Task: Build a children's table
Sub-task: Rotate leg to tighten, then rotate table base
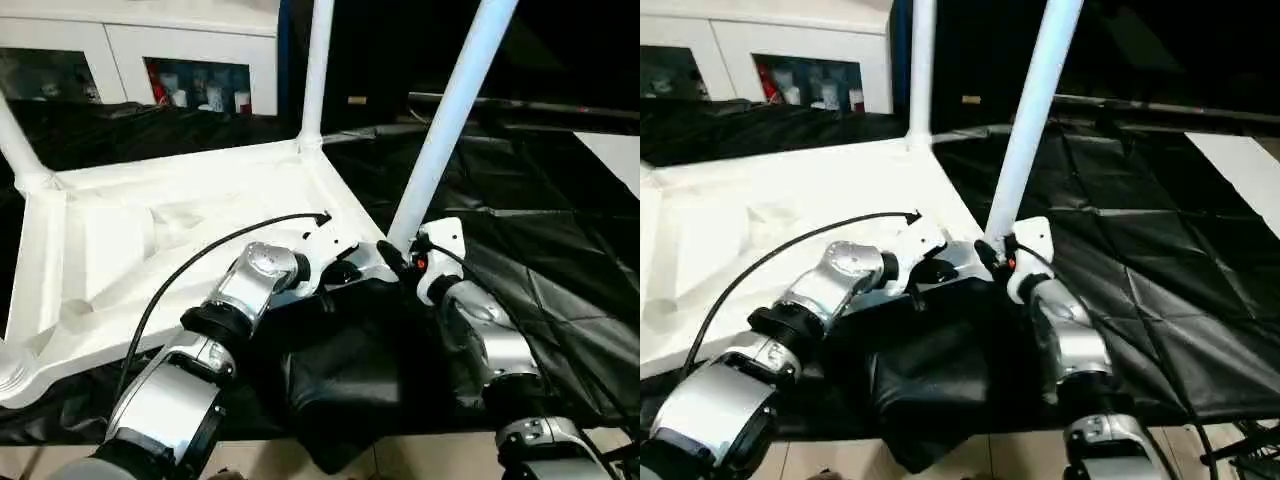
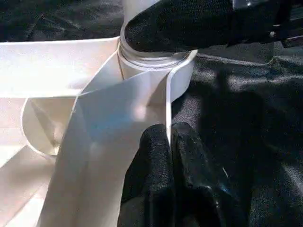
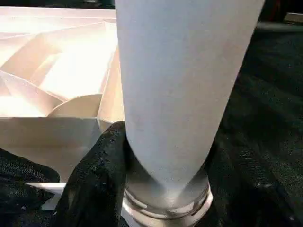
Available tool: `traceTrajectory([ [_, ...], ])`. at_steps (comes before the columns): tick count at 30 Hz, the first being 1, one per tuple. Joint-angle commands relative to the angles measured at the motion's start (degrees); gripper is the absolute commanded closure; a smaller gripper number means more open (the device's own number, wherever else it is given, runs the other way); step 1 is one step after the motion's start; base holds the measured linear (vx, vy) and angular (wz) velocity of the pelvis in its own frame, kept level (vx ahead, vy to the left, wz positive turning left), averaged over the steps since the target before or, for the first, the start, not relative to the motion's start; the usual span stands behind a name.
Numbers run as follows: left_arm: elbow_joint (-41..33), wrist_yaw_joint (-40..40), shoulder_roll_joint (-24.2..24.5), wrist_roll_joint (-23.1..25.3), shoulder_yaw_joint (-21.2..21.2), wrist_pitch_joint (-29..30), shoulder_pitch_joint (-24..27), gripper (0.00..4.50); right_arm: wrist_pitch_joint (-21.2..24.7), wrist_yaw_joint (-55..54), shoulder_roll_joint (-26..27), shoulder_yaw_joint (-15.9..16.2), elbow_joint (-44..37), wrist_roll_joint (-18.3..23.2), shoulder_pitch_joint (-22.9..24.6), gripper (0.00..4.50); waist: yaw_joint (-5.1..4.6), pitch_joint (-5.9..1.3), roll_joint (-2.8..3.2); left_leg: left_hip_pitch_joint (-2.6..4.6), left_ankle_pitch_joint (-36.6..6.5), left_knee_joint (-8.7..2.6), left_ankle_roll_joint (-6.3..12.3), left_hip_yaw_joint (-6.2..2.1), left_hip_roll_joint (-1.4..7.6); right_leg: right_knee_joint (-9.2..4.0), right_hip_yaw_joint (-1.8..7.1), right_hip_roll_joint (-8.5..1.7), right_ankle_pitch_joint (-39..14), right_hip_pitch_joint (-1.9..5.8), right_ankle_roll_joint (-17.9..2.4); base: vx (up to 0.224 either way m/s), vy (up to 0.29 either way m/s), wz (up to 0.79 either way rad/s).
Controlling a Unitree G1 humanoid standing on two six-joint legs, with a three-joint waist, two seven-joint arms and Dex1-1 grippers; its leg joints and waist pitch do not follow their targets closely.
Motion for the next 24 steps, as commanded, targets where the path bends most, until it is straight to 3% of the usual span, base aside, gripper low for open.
traceTrajectory([
  [1,1.54,-0.36,-2.11,-0.37,-0.81,-2.61,-0.81,4.5,1.92,1.69,2.46,4.3,1.5,-1.46,1.66,1.94,-0.05,-2.03,0.48,0.66,-19.86,-4.94,0.6,-1.97,2.82,-5.9,3.01,-5.43,-24.43,1.23,-7.01,0.0,0.0,0.0],
  [5,2.45,-2.32,-0.64,-0.32,-0.94,-4.66,-1.01,4.5,0.15,5.94,-0.56,3.92,-0.69,-0.38,1.97,1.73,0.22,-2.04,0.16,0.6,-18.96,-4.8,1.4,-1.87,2.7,-6.13,3.1,-5.68,-26.45,1.3,-6.35,0.0,0.0,0.0],
  [10,2.76,-3.15,0.26,-0.3,-0.56,-6.77,-1.07,4.5,-0.19,18.14,-7.94,4.59,-4.71,1.96,3.85,1.73,1.04,-2.2,-0.11,0.36,-14.8,-4.4,3.79,-1.42,2.77,-5.7,3.18,-5.48,-21.8,1.7,-7.23,0.0,0.0,0.0],
  [11,2.61,-3.73,0.64,-0.46,-0.35,-7.79,-1.01,4.5,-0.16,24.36,-12.07,4.22,-6.97,3.55,5.23,1.73,1.29,-2.3,-0.2,0.32,-13.68,-4.23,4.28,-1.3,2.76,-5.45,3.19,-5.45,-19.91,1.89,-7.85,0.0,0.0,0.0],
  [12,2.47,-3.94,0.86,-0.86,0.16,-8.69,-0.95,4.5,0.61,29.02,-15.37,3.26,-8.8,5.34,6.27,1.73,1.86,-2.51,-0.47,-0.02,-11.36,-4.06,5.31,-1.32,2.79,-5.01,3.11,-5.34,-16.56,2.57,-8.16,0.0,0.0,0.0],
  [13,2.37,-3.86,0.9,-1.2,0.59,-8.92,-0.94,4.5,1.15,30.69,-16.71,2.68,-9.5,6.16,6.65,1.73,2.54,-2.52,-0.69,0.15,-9.9,-3.77,6.6,-1.04,2.89,-4.47,3.21,-5.16,-12.45,2.41,-9.14,0.0,0.0,0.0],
  [16,0.88,-4.94,1.37,-3.18,2.46,-10.26,-0.53,4.5,1.79,36.15,-21.84,0.56,-11.58,8.26,8.08,1.73,2.46,-3.02,-1.02,-0.72,-6.03,-3.39,8.11,-1.14,2.68,-3.63,2.85,-5.36,-7.04,3.11,-10.44,0.0,0.0,0.0],
  [17,-0.09,-6.01,1.66,-3.99,2.93,-10.67,-0.13,4.22,2.14,37.5,-22.93,0.14,-11.89,8.87,8.35,1.69,2.37,-3.21,-1.24,-0.77,-4.91,-3.19,8.42,-1.1,2.57,-3.31,2.86,-5.3,-5.15,3.14,-10.99,0.0,0.0,0.0],
  [19,-6.62,-10.6,3.61,-7.09,4.02,-8.02,2.31,3.94,3.37,40.81,-24.98,-0.24,-13.16,10.73,8.78,1.68,2.38,-3.27,-1.22,-1.02,-1.66,-2.87,10.36,-0.97,2.6,-2.47,2.72,-5.02,1.61,2.92,-13.49,0.0,0.0,0.0],
  [20,-7.26,-10.97,3.79,-7.33,4.08,-7.62,2.53,3.91,3.4,40.94,-25.05,-0.21,-13.23,10.81,8.78,1.68,2.44,-3.36,-1.18,-1.02,-1.19,-2.84,10.66,-1.02,2.85,-2.25,2.76,-5.37,2.47,3.13,-14.28,0.0,0.0,0.0],
  [21,-8.28,-11.55,4.07,-7.73,4.19,-6.97,2.89,3.84,3.46,41.16,-25.16,-0.16,-13.34,10.96,8.77,1.68,2.37,-3.34,-0.99,-0.88,-0.65,-2.75,10.98,-0.92,3.01,-2.03,2.74,-5.13,3.54,2.7,-15.06,0.0,0.0,0.0],
  [23,-17.09,-15.48,6.99,-9.39,3.87,-1.21,6.11,3.59,4.6,41.57,-24.63,0.52,-14.63,12.1,8.54,1.68,2.29,-3.04,-1.16,-0.68,-1.41,-2.87,10.9,-0.91,3.29,-2.04,2.71,-5.21,2.38,2.51,-15.61,0.0,0.0,0.0],
  [24,-21.4,-16.87,8.49,-10.05,3.73,1.66,7.78,3.52,5.1,41.68,-23.97,0.93,-15.15,12.5,8.4,1.68,2.22,-2.88,-1.25,-0.76,-2.05,-3.18,9.89,-1.01,3.7,-1.96,2.72,-5.54,0.32,2.64,-15.87,0.0,0.0,0.0],
])
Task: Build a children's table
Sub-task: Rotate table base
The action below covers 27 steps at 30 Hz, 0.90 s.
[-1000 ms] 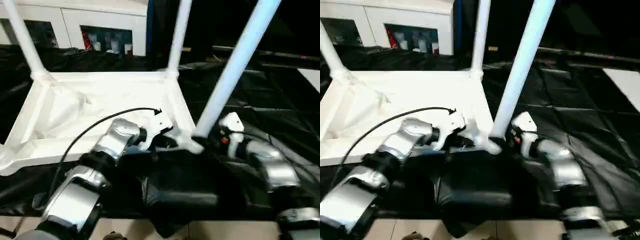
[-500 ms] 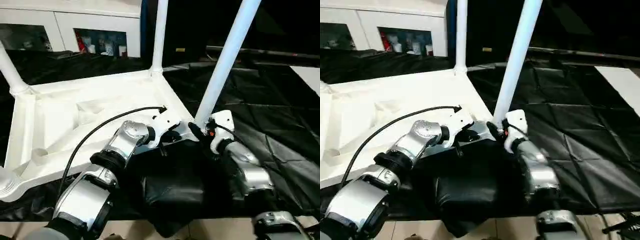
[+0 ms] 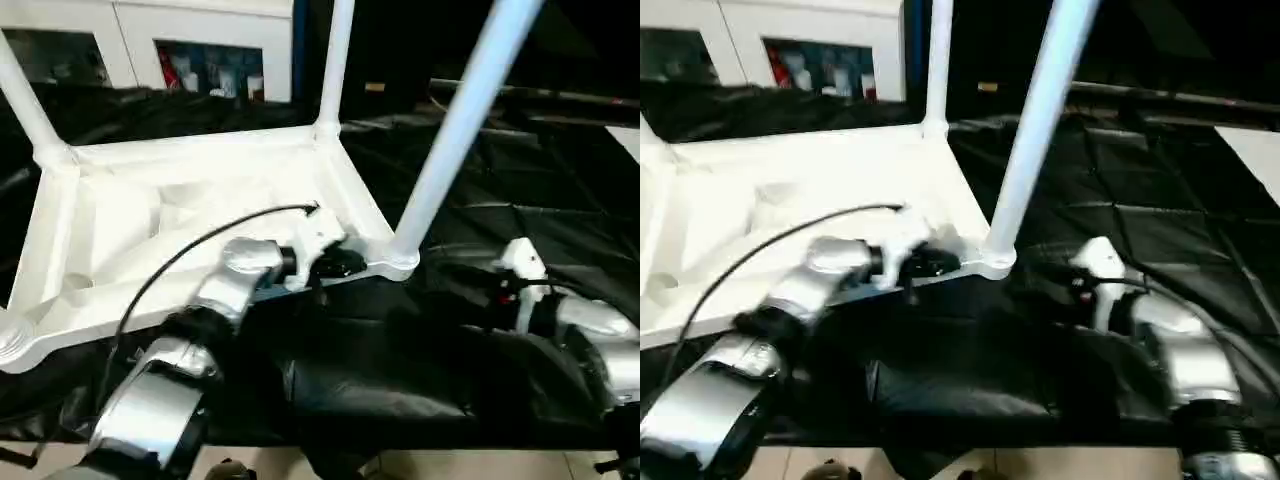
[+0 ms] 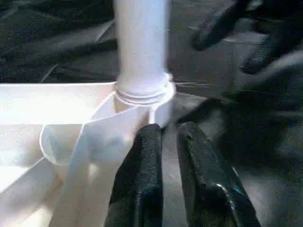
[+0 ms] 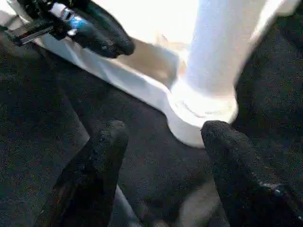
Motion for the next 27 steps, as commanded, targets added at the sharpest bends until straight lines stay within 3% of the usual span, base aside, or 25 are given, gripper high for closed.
traceTrajectory([
  [1,-10.98,-3.62,3.4,-1.99,-0.09,7.64,3.59,3.48,1.47,0.42,1.45,1.49,-1.79,1.11,-0.62,1.68,0.27,-3.36,-0.57,0.69,-4.1,-2.89,8.23,-1.09,3.32,-3.01,2.9,-5.48,-3.51,3.38,-15.12,0.0,0.0,0.0],
  [2,-12.28,-3.82,3.89,-2.16,-0.08,8.43,4.14,3.48,1.54,0.36,1.76,1.72,-1.87,1.08,-0.67,1.68,0.21,-3.27,-0.41,0.7,-4.9,-3.08,7.43,-1.21,3.44,-3.07,2.94,-5.61,-5.16,3.41,-15.01,0.0,0.0,0.0],
  [3,-15.44,-3.99,5.12,-2.71,0.17,10.28,5.62,3.29,1.93,0.65,2.63,2.39,-2.25,1.24,-0.74,1.68,0.03,-2.96,-0.6,0.85,-7.12,-3.14,6.11,-0.92,3.2,-3.86,2.99,-5.23,-9.4,2.96,-13.86,0.0,0.0,0.0],
  [4,-17.13,-3.96,5.81,-2.97,0.39,11.09,6.46,3.29,2.19,0.86,3.18,2.82,-2.49,1.41,-0.79,1.68,0.13,-2.99,-0.98,0.94,-7.88,-3.12,5.25,-1.0,3.22,-3.75,2.99,-5.3,-10.66,3.02,-13.48,0.0,0.0,0.0],
  [5,-19.72,-3.51,6.81,-3.41,0.92,12.3,7.84,3.08,2.58,1.22,4.0,3.51,-2.73,1.58,-0.91,1.68,0.1,-2.8,-0.94,0.77,-8.7,-3.33,4.3,-1.09,3.17,-3.95,3.07,-5.31,-12.88,2.99,-12.57,0.0,0.0,0.0],
  [6,-19.72,-3.51,6.81,-3.41,0.92,12.3,7.84,3.08,2.58,1.22,4.0,3.51,-2.73,1.58,-0.91,1.68,0.23,-2.74,-0.52,0.95,-9.24,-3.42,3.45,-1.18,3.22,-4.13,3.11,-5.29,-14.29,2.8,-11.66,0.0,0.0,0.0],
  [7,-24.49,-2.82,8.76,-4.24,1.97,14.9,11.13,3.04,2.58,1.38,6.08,4.97,-2.13,1.29,-1.64,1.68,0.39,-2.88,-0.74,1.27,-9.57,-3.45,2.41,-1.32,3.55,-3.63,3.13,-5.49,-14.02,2.76,-11.75,0.0,0.0,0.0],
  [8,-24.49,-2.82,8.76,-4.24,1.97,14.9,11.13,2.99,2.58,1.38,6.08,4.97,-2.13,1.29,-1.64,1.68,0.26,-2.65,-0.69,0.89,-9.56,-3.67,2.48,-1.32,3.39,-3.86,3.16,-5.34,-14.19,2.75,-11.54,0.0,0.0,0.0],
  [9,-29.18,-2.65,10.53,-4.77,2.37,17.88,15.03,2.77,1.79,-0.57,8.75,5.52,-0.18,0.62,-3.2,1.68,0.3,-2.62,-1.08,1.15,-10.05,-3.63,2.12,-1.2,3.21,-4.16,3.09,-5.13,-15.03,2.6,-10.73,0.0,0.0,0.0],
  [10,-31.05,-2.57,11.13,-4.94,2.45,19.22,16.41,2.77,1.65,-1.38,9.65,5.57,0.38,0.53,-3.72,1.68,-0.05,-2.6,-0.91,0.74,-9.54,-3.91,1.43,-1.44,3.37,-3.65,3.19,-5.43,-14.16,2.84,-11.18,0.0,0.0,0.0],
  [11,-33.98,-2.12,11.98,-5.2,2.66,21.48,18.35,2.66,0.32,-3.85,11.06,5.37,1.62,-0.45,-4.64,1.68,-0.15,-2.52,-1.32,0.62,-9.49,-3.9,1.35,-1.42,3.26,-3.75,3.15,-5.29,-14.7,2.82,-10.67,0.0,0.0,0.0],
  [14,-41.61,-0.29,14.23,-5.58,4.04,27.01,23.86,2.49,-3.09,-9.88,15.47,3.86,6.04,-1.38,-7.44,1.68,-0.21,-2.65,-1.02,1.27,-8.94,-3.86,-0.03,-1.26,3.33,-3.47,3.35,-5.36,-13.83,2.38,-11.23,0.0,0.0,0.0],
  [15,-42.49,0.02,14.42,-5.59,4.23,27.61,24.45,2.3,-3.53,-10.37,15.84,3.7,6.47,-1.41,-7.65,1.68,-0.09,-2.58,-1.49,1.07,-8.46,-3.85,0.05,-1.22,3.18,-3.38,3.36,-5.22,-12.97,2.58,-11.12,0.0,0.0,0.0],
  [18,-48.0,2.08,15.92,-6.11,5.99,31.33,28.31,2.19,-4.7,-13.08,17.92,2.46,9.29,-0.5,-9.0,1.68,0.43,-2.55,-1.44,1.42,-7.28,-3.89,0.09,-1.06,3.17,-3.06,3.31,-4.83,-9.34,2.48,-11.45,0.0,0.0,0.0],
  [20,-54.43,4.82,17.76,-6.15,10.21,35.47,34.02,1.87,-9.74,-21.74,20.11,0.05,17.93,-2.46,-13.54,1.68,0.33,-2.63,-1.46,1.3,-7.48,-3.92,-0.62,-1.15,3.1,-2.83,3.32,-5.1,-9.05,2.62,-11.86,0.0,0.0,0.0],
  [21,-54.43,4.82,17.76,-6.15,10.21,35.47,34.02,1.87,-9.74,-21.74,20.11,0.05,17.93,-2.46,-13.54,1.68,0.02,-2.5,-1.48,1.2,-7.81,-4.01,-0.92,-1.16,3.07,-2.85,3.35,-5.04,-9.38,2.59,-12.05,0.0,0.0,0.0],
  [24,-57.88,7.28,18.3,-5.75,12.9,37.58,36.97,1.69,-11.77,-28.41,20.46,-1.75,24.39,-3.63,-17.23,1.68,-0.04,-2.32,-1.69,1.27,-10.11,-4.01,-1.76,-1.16,2.87,-3.12,3.38,-4.86,-12.5,2.48,-10.69,0.0,0.0,0.0],
  [26,-59.42,9.13,18.32,-5.32,14.91,38.14,38.81,1.42,-12.43,-33.95,20.06,-2.56,29.46,-4.57,-20.06,1.68,0.33,-2.24,-2.15,1.53,-11.2,-3.91,-1.96,-1.03,2.71,-3.45,3.39,-4.71,-14.15,2.28,-9.43,0.0,0.0,0.0],
  [27,-60.06,9.93,18.39,-5.36,15.61,38.39,39.54,1.39,-12.83,-36.16,19.87,-2.77,31.41,-5.06,-21.14,1.68,0.4,-2.22,-1.94,1.44,-11.66,-4.01,-2.35,-1.16,2.69,-3.39,3.36,-4.67,-14.74,2.35,-8.89,0.0,0.0,0.0],
])
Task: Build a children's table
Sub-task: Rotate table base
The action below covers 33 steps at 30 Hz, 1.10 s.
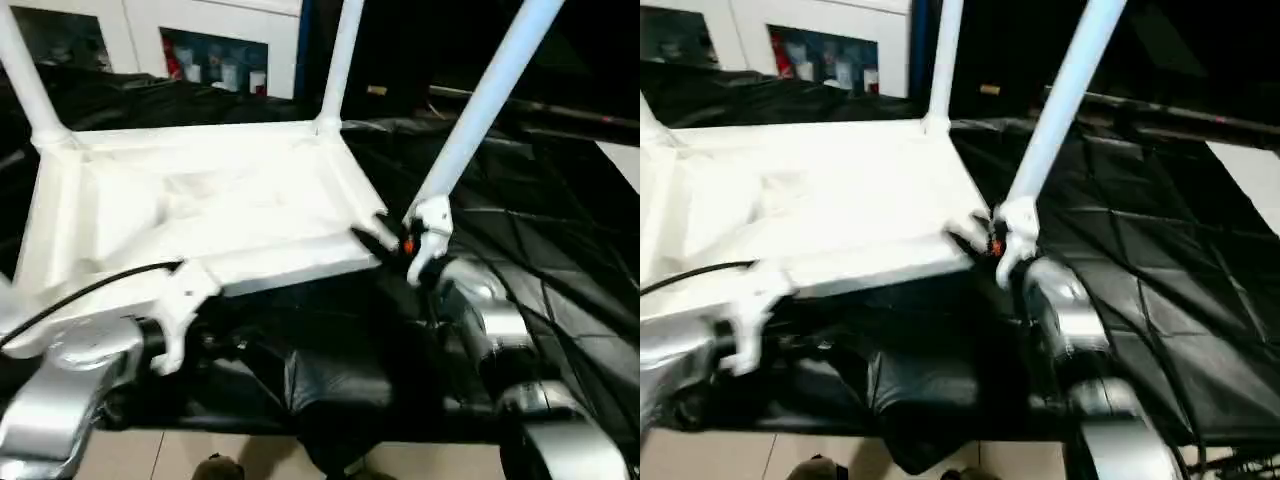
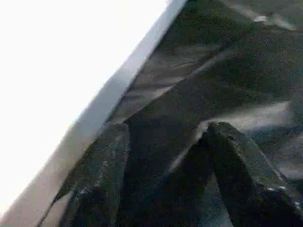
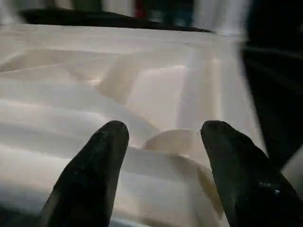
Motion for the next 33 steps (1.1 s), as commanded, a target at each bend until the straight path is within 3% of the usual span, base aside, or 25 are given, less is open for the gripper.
traceTrajectory([
  [1,-2.51,1.99,0.38,0.34,1.47,0.96,1.31,1.36,-1.18,-6.68,-1.86,-2.37,5.04,-1.77,-1.96,1.68,-0.22,-3.06,1.29,1.2,-11.62,-4.44,-1.78,-1.16,2.44,-3.97,3.33,-4.56,-13.7,2.04,-8.48,0.0,0.0,0.0],
  [3,-4.25,3.43,0.82,0.29,3.26,1.42,3.59,1.13,-1.39,-14.44,-2.84,-3.13,10.66,-2.95,-5.31,1.68,-0.04,-3.24,0.58,1.03,-10.73,-4.37,-2.04,-1.2,2.37,-3.52,3.25,-4.68,-12.6,2.24,-8.52,0.0,0.0,0.0],
  [7,-5.48,4.06,0.93,-0.32,4.71,0.72,5.08,0.84,-1.45,-21.96,-4.16,-3.96,16.06,-4.11,-8.92,1.68,0.82,-3.26,0.62,1.59,-10.56,-4.09,-2.3,-0.7,2.11,-3.37,3.3,-4.12,-9.75,1.7,-7.9,0.0,0.0,0.0],
  [8,-5.9,4.45,0.76,-0.69,4.9,0.59,5.3,0.84,-1.88,-23.56,-4.62,-4.28,17.8,-4.39,-10.26,1.68,0.94,-3.31,0.54,1.31,-10.67,-4.14,-2.43,-0.82,2.11,-3.2,3.25,-4.2,-9.32,1.96,-7.89,0.0,0.0,0.0],
  [9,-6.08,4.58,0.64,-0.93,4.91,0.61,5.31,0.62,-2.01,-24.07,-4.99,-4.35,18.6,-4.56,-11.03,1.68,0.89,-3.34,0.51,1.21,-10.67,-4.15,-2.48,-0.86,2.07,-3.19,3.23,-4.17,-9.28,2.04,-7.83,0.0,0.0,0.0],
  [12,-6.25,4.83,0.41,-1.41,4.89,0.31,5.28,0.53,-2.38,-24.45,-6.02,-4.3,20.38,-4.98,-12.83,1.68,1.0,-3.33,0.36,1.01,-11.05,-4.03,-2.39,-0.88,2.03,-3.26,3.29,-4.35,-9.93,2.16,-7.49,0.0,0.0,0.0],
  [15,-6.32,5.84,0.27,-2.01,4.95,-0.3,5.18,0.18,-3.23,-24.84,-7.93,-4.22,23.0,-5.84,-15.45,1.68,1.07,-3.49,-0.18,0.8,-9.84,-3.75,-1.96,-0.82,1.97,-3.06,3.26,-4.32,-9.24,2.33,-7.5,0.0,0.0,0.0],
  [17,-6.44,5.93,0.34,-2.19,5.06,-0.25,5.25,0.14,-3.35,-24.93,-8.3,-4.2,23.5,-6.01,-15.86,1.68,1.16,-3.46,-0.07,0.67,-8.9,-3.65,-1.57,-0.8,1.91,-2.9,3.27,-4.25,-8.38,2.35,-7.63,0.0,0.0,0.0],
  [18,-6.91,5.7,0.64,-2.77,5.67,-0.15,5.88,0.07,-3.51,-25.17,-8.9,-4.39,24.28,-6.4,-16.46,1.68,1.08,-3.43,-0.61,0.6,-8.8,-3.58,-1.43,-0.77,1.9,-2.93,3.23,-4.19,-8.5,2.35,-7.49,0.0,0.0,0.0],
  [20,-7.86,4.8,1.36,-3.95,6.87,0.21,7.29,0.03,-3.67,-25.04,-9.51,-4.69,24.92,-6.61,-17.03,1.68,1.07,-3.45,-0.46,0.41,-8.8,-3.54,-1.57,-0.87,1.92,-2.78,3.27,-4.35,-8.81,2.43,-7.62,0.0,0.0,0.0],
  [24,-10.4,2.48,2.72,-7.37,10.88,2.24,11.01,0.03,-4.38,-22.84,-10.02,-4.94,25.59,-6.49,-17.63,1.68,0.65,-3.23,-0.82,0.55,-10.5,-3.46,-2.01,-0.84,1.94,-2.82,3.18,-4.02,-9.61,2.09,-7.82,0.0,0.0,0.0],
  [27,-11.08,-2.22,5.61,-12.78,19.99,4.7,16.09,0.03,-6.24,-15.43,-8.39,-4.55,25.04,-6.11,-16.32,1.68,0.22,-3.06,-0.72,0.44,-13.81,-3.5,-2.27,-0.99,1.93,-3.24,3.19,-4.05,-13.15,1.99,-7.28,0.0,0.0,0.0],
  [29,-10.27,-3.68,6.88,-13.53,22.04,4.07,17.4,0.03,-7.08,-13.51,-7.74,-4.42,24.64,-6.05,-15.52,1.68,-0.2,-2.88,-0.77,0.53,-16.02,-3.72,-2.34,-1.22,2.06,-3.61,3.16,-3.97,-15.97,1.8,-6.76,0.0,0.0,0.0],
  [31,-8.28,-6.22,9.16,-14.54,25.67,3.44,18.04,0.03,-8.51,-10.43,-6.95,-3.79,23.3,-5.98,-13.49,1.68,-0.58,-2.77,-0.45,0.82,-18.54,-3.76,-2.56,-1.34,2.11,-3.89,3.22,-4.02,-18.11,1.41,-6.75,0.0,0.0,0.0],
  [33,-6.67,-6.78,10.12,-15.52,27.83,2.94,17.47,0.03,-9.26,-8.82,-6.57,-3.72,22.56,-5.77,-12.31,1.68,-0.62,-2.89,-0.15,0.89,-17.63,-3.81,-2.54,-1.42,2.2,-3.64,3.32,-4.07,-16.52,1.48,-7.2,0.0,0.0,0.0],
])
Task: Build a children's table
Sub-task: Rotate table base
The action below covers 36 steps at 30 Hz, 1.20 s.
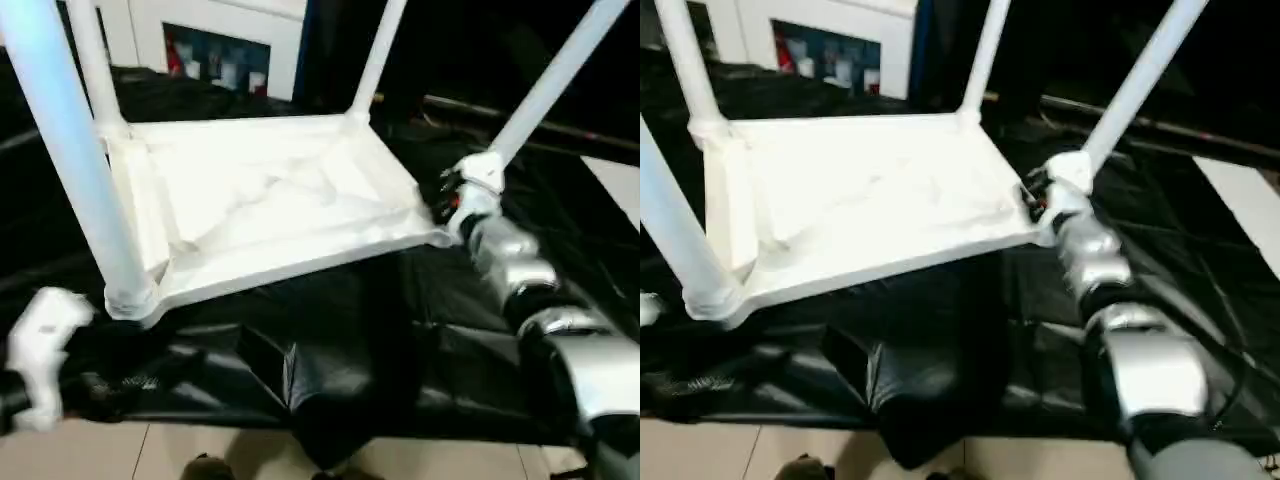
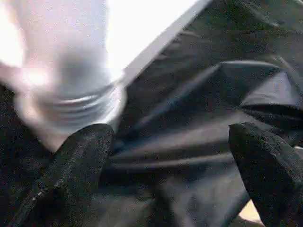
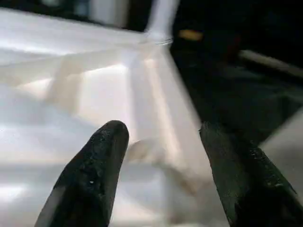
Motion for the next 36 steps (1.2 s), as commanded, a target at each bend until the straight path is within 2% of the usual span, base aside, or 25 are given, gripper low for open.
traceTrajectory([
  [1,1.29,-0.58,0.59,-1.2,2.69,-1.22,-0.84,0.03,-1.03,1.69,-0.76,-0.03,-1.25,0.5,1.09,1.68,-0.21,-2.96,2.22,1.17,-17.29,-4.58,-2.46,-1.23,2.0,-4.4,3.26,-4.13,-15.38,1.66,-7.79,0.0,0.0,0.0],
  [3,3.22,0.29,0.79,-1.84,4.67,-2.85,-3.75,0.03,-1.18,2.82,-0.57,-0.15,-2.85,1.19,3.25,1.68,-0.07,-2.89,2.27,1.43,-17.0,-4.62,-2.59,-1.1,2.0,-4.29,3.26,-3.98,-13.48,1.61,-8.38,0.0,0.0,0.0],
  [4,4.88,1.16,0.56,-2.64,5.56,-5.04,-6.92,0.03,-1.1,3.16,-0.37,-0.65,-4.8,2.2,6.03,1.68,-0.13,-2.96,2.17,1.26,-16.65,-4.64,-2.7,-1.17,1.97,-4.1,3.28,-4.12,-12.87,1.88,-8.68,0.0,0.0,0.0],
  [5,5.3,1.82,0.3,-3.28,5.49,-5.66,-8.29,0.03,-1.26,3.16,-0.29,-0.99,-5.61,2.43,7.44,1.68,0.26,-2.9,2.29,1.57,-16.71,-4.68,-2.63,-1.08,1.92,-4.41,3.28,-4.16,-13.25,1.76,-8.31,0.0,0.0,0.0],
  [7,5.46,2.63,-0.37,-4.7,4.81,-5.45,-10.36,0.03,-1.67,3.62,-0.13,-1.41,-6.93,2.79,9.77,1.68,0.32,-3.06,2.36,1.55,-16.07,-4.73,-3.36,-1.18,2.06,-3.89,3.28,-4.28,-11.41,1.98,-8.65,0.0,0.0,0.0],
  [8,5.71,3.1,-0.99,-5.27,3.71,-5.75,-11.66,0.03,-2.07,4.03,0.09,-1.86,-7.82,2.94,11.54,1.68,0.24,-3.07,2.23,1.51,-16.3,-4.76,-3.47,-1.21,2.05,-3.92,3.25,-4.27,-11.64,2.06,-8.68,0.0,0.0,0.0],
  [10,6.89,3.6,-2.02,-5.14,1.98,-6.84,-13.57,0.03,-2.23,4.11,0.5,-2.32,-9.53,3.27,14.02,1.68,0.18,-3.15,2.68,1.52,-17.25,-4.75,-3.83,-1.24,1.99,-4.07,3.35,-4.36,-13.01,2.13,-8.47,0.0,0.0,0.0],
  [11,7.77,3.65,-2.43,-4.77,0.94,-7.64,-14.44,0.03,-2.28,4.04,0.73,-2.53,-10.47,3.41,15.3,1.68,0.26,-3.05,2.68,1.75,-18.05,-4.71,-3.72,-1.15,1.95,-4.44,3.42,-4.38,-14.46,1.92,-7.94,0.0,0.0,0.0],
  [14,10.48,4.29,-3.5,-2.68,-2.13,-9.94,-17.15,0.03,-2.05,2.94,1.57,-3.26,-12.15,4.21,17.42,1.68,0.11,-3.21,2.37,1.4,-17.9,-4.75,-3.68,-1.4,1.95,-4.41,3.4,-4.52,-15.87,2.25,-7.71,0.0,0.0,0.0],
  [15,11.04,4.23,-5.04,-3.62,-3.85,-10.58,-19.34,0.03,-0.95,2.39,2.13,-2.93,-12.83,4.18,18.11,1.68,-0.04,-3.17,2.22,1.5,-17.97,-4.76,-3.58,-1.41,2.01,-4.56,3.38,-4.5,-16.71,2.17,-7.42,0.0,0.0,0.0],
  [17,10.64,4.15,-6.13,-5.06,-4.53,-10.0,-20.56,0.03,-0.55,2.04,2.35,-2.34,-12.71,3.64,18.15,1.68,-0.13,-3.27,2.37,1.56,-17.56,-4.7,-4.01,-1.45,2.05,-4.39,3.35,-4.6,-16.27,2.18,-7.8,0.0,0.0,0.0],
  [18,8.31,4.41,-8.81,-9.75,-4.99,-6.77,-23.09,0.03,0.11,1.68,2.66,-0.96,-11.31,2.19,17.18,1.68,-0.32,-3.22,2.21,1.36,-17.69,-4.74,-3.96,-1.47,2.04,-4.39,3.32,-4.57,-16.23,2.26,-7.92,0.0,0.0,0.0],
  [19,7.51,4.72,-9.58,-11.73,-5.17,-5.65,-23.91,0.03,0.5,1.58,2.77,-0.51,-11.09,1.72,16.9,1.68,-0.3,-3.34,2.42,1.66,-17.62,-4.6,-4.69,-1.35,2.03,-4.19,3.24,-4.54,-15.77,2.13,-8.57,0.0,0.0,0.0],
  [20,5.29,4.69,-11.46,-17.59,-5.57,-2.19,-25.63,0.03,0.63,0.78,3.01,0.32,-9.75,0.55,15.47,1.68,-0.37,-3.36,2.21,1.62,-17.32,-4.47,-4.59,-1.26,1.96,-4.19,3.27,-4.49,-15.04,2.06,-8.81,0.0,0.0,0.0],
  [21,4.96,4.71,-11.8,-18.94,-5.78,-1.58,-26.03,0.03,0.83,0.53,3.09,0.46,-9.94,0.29,15.35,1.68,-0.2,-3.44,2.25,1.64,-16.53,-4.49,-4.74,-1.22,1.93,-3.99,3.23,-4.46,-13.72,2.11,-9.57,0.0,0.0,0.0],
  [22,4.03,4.21,-12.28,-20.95,-6.81,-0.38,-26.8,0.03,1.57,0.55,3.28,0.72,-9.26,-0.03,14.41,1.68,-0.24,-3.34,1.84,1.58,-16.65,-4.43,-4.55,-1.07,1.88,-3.98,3.25,-4.28,-13.45,2.03,-9.55,0.0,0.0,0.0],
  [25,2.77,3.32,-13.64,-25.25,-11.05,1.71,-29.53,0.03,2.93,1.23,3.84,2.04,-7.65,-1.65,12.17,1.68,-0.18,-3.38,1.92,1.54,-16.33,-4.37,-4.59,-1.05,1.88,-4.01,3.31,-4.29,-14.42,2.12,-8.48,0.0,0.0,0.0],
  [26,2.76,3.28,-13.69,-25.35,-11.19,1.79,-29.63,0.03,2.97,1.29,3.86,2.08,-7.6,-1.69,12.12,1.68,-0.21,-3.45,1.85,1.44,-15.78,-4.35,-4.66,-1.06,1.86,-3.91,3.3,-4.3,-14.13,2.27,-8.42,0.0,0.0,0.0],
  [27,2.77,2.08,-14.26,-25.62,-14.17,2.86,-31.06,0.03,3.64,1.82,4.09,2.98,-7.02,-2.57,11.43,1.68,-0.18,-3.48,1.85,1.31,-14.65,-4.31,-4.7,-0.98,1.77,-3.86,3.31,-4.16,-13.14,2.39,-8.16,0.0,0.0,0.0],
  [28,2.77,2.08,-14.26,-25.62,-14.17,2.86,-31.06,0.03,3.64,1.82,4.09,2.98,-7.02,-2.57,11.43,1.68,-0.27,-3.6,1.93,1.25,-13.77,-4.33,-4.81,-1.05,1.83,-3.78,3.28,-4.21,-12.55,2.49,-7.88,0.0,0.0,0.0],
  [29,3.11,0.94,-14.41,-24.55,-16.71,3.39,-32.14,0.03,4.11,1.9,4.29,3.48,-6.76,-3.05,11.01,1.68,-0.34,-3.63,1.92,1.23,-13.49,-4.29,-4.86,-1.04,1.84,-3.74,3.28,-4.22,-12.11,2.51,-7.86,0.0,0.0,0.0],
  [31,3.49,0.24,-14.58,-23.5,-18.62,3.81,-33.07,0.03,4.43,1.87,4.55,3.72,-6.56,-3.22,10.66,1.68,-0.48,-3.64,2.31,1.28,-13.33,-4.32,-5.0,-1.01,1.88,-3.73,3.3,-4.18,-11.29,2.52,-7.9,0.0,0.0,0.0],
  [32,3.84,-0.03,-14.82,-23.11,-19.77,4.16,-33.7,0.03,4.69,1.86,4.74,3.92,-6.39,-3.38,10.44,1.68,-0.44,-3.68,2.25,1.29,-13.19,-4.26,-5.01,-1.03,1.87,-3.68,3.27,-4.21,-11.17,2.61,-7.99,0.0,0.0,0.0],
  [33,4.85,-0.04,-15.52,-23.36,-22.38,4.53,-35.63,0.03,4.93,2.5,5.38,4.84,-6.02,-4.14,9.97,1.68,-0.46,-3.68,2.55,1.24,-13.07,-4.24,-5.1,-1.03,1.86,-3.62,3.33,-4.27,-11.33,2.67,-8.03,0.0,0.0,0.0],
  [36,5.85,0.5,-16.29,-24.6,-24.41,4.78,-37.56,0.03,5.03,2.96,6.05,5.17,-5.89,-4.31,9.71,1.68,-0.52,-3.69,2.59,1.23,-12.7,-4.16,-5.24,-0.97,1.81,-3.63,3.34,-4.25,-10.82,2.75,-8.32,0.0,0.0,0.0],
])
